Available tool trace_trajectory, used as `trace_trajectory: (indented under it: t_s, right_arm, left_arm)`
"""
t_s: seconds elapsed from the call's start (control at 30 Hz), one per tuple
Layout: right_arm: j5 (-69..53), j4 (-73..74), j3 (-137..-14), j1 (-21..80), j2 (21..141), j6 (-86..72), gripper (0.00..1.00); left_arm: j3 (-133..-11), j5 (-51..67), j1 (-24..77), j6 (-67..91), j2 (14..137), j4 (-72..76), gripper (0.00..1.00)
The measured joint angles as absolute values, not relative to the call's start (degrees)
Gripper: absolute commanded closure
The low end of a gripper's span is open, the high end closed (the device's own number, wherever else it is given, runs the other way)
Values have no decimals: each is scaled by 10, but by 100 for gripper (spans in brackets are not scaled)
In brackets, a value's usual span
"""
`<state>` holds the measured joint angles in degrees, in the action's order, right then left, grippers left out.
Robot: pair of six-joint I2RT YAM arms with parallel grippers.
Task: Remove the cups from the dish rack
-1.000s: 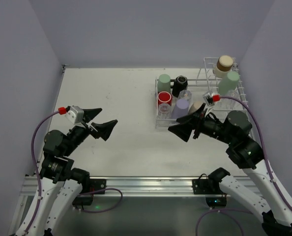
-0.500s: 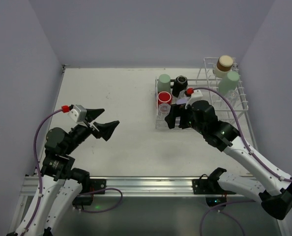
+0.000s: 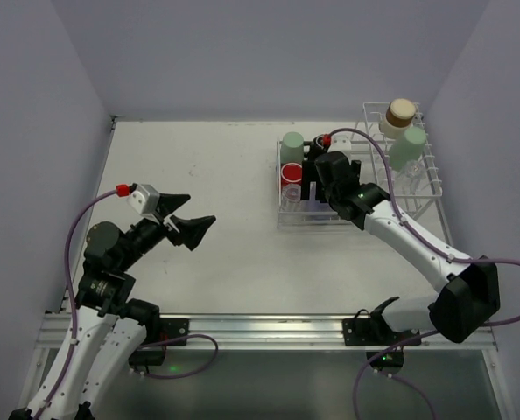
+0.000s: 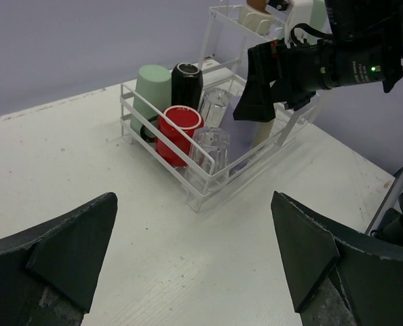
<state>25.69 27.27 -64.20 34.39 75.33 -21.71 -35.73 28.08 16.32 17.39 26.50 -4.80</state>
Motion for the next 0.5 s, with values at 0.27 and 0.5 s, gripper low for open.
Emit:
trace_trajectory:
  t_s: [0.27, 0.5]
  right_arm:
    - [259, 244, -644, 317, 799, -217, 9]
    - [260, 213, -644, 305, 837, -216, 32]
  left_arm:
    - [-357, 286, 163, 174, 276, -48, 0]
    - [-357, 286, 163, 180, 280, -42, 0]
